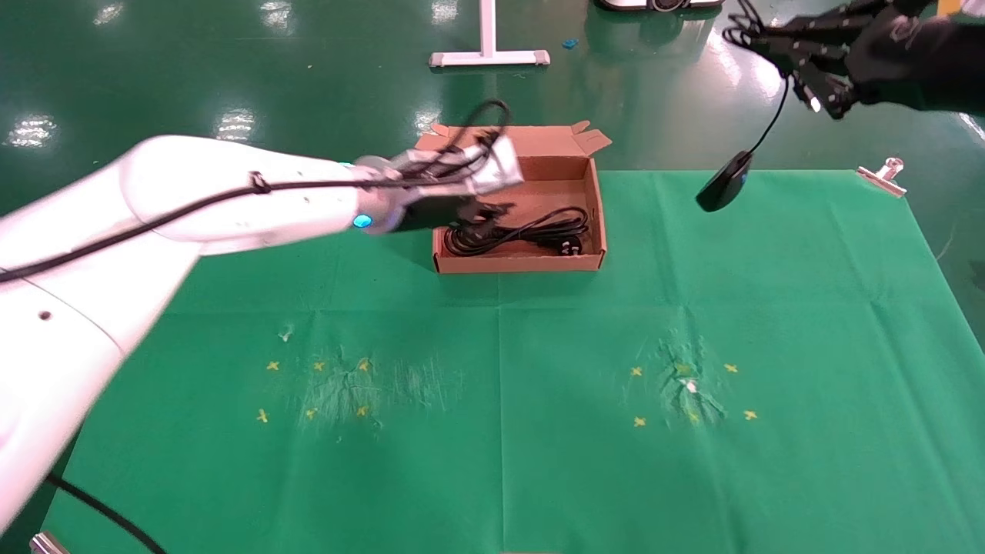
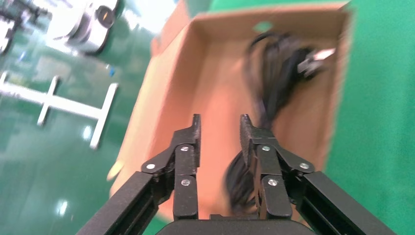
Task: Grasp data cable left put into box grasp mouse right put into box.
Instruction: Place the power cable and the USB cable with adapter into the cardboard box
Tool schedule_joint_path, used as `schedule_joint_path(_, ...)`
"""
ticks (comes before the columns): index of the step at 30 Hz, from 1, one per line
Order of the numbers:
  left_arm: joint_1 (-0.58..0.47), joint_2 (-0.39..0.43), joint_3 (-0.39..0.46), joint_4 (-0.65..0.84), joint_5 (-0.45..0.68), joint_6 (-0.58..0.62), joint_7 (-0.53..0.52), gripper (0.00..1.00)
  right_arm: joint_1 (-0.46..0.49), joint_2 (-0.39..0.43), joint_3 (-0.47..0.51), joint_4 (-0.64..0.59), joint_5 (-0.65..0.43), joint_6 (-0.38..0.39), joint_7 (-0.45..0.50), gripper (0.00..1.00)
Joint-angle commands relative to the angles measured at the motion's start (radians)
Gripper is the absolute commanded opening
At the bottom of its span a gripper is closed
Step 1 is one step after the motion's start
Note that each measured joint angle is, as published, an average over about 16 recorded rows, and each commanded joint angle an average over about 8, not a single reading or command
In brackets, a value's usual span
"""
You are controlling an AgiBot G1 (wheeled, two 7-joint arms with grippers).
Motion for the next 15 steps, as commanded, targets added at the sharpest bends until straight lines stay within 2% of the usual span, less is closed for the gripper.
schedule_joint_path(1,-0.016,0.000,0.014,0.028,-0.016,-0.014,-0.009,1.00,0.007,-0.006,0.004,-0.004,0.002,0.009,-0.005,0.00)
schedule_joint_path(5,-0.047,-0.076,-0.007,0.035,-0.041,-0.012,-0.022,1.00,0.016,-0.029,-0.002,-0.009,0.008,0.005,-0.020,0.00)
schedule_joint_path(8,-0.059,-0.172,-0.024,0.008,-0.049,-0.005,-0.051,1.00,0.022,-0.052,-0.009,-0.006,0.014,-0.001,-0.033,0.00)
schedule_joint_path(12,-0.062,-0.307,-0.026,-0.064,-0.024,0.001,-0.132,1.00,0.031,-0.096,-0.024,0.008,0.016,-0.003,-0.049,0.00)
schedule_joint_path(15,-0.058,-0.379,-0.014,-0.134,0.017,0.000,-0.214,1.00,0.038,-0.139,-0.040,0.021,0.008,0.003,-0.059,0.00)
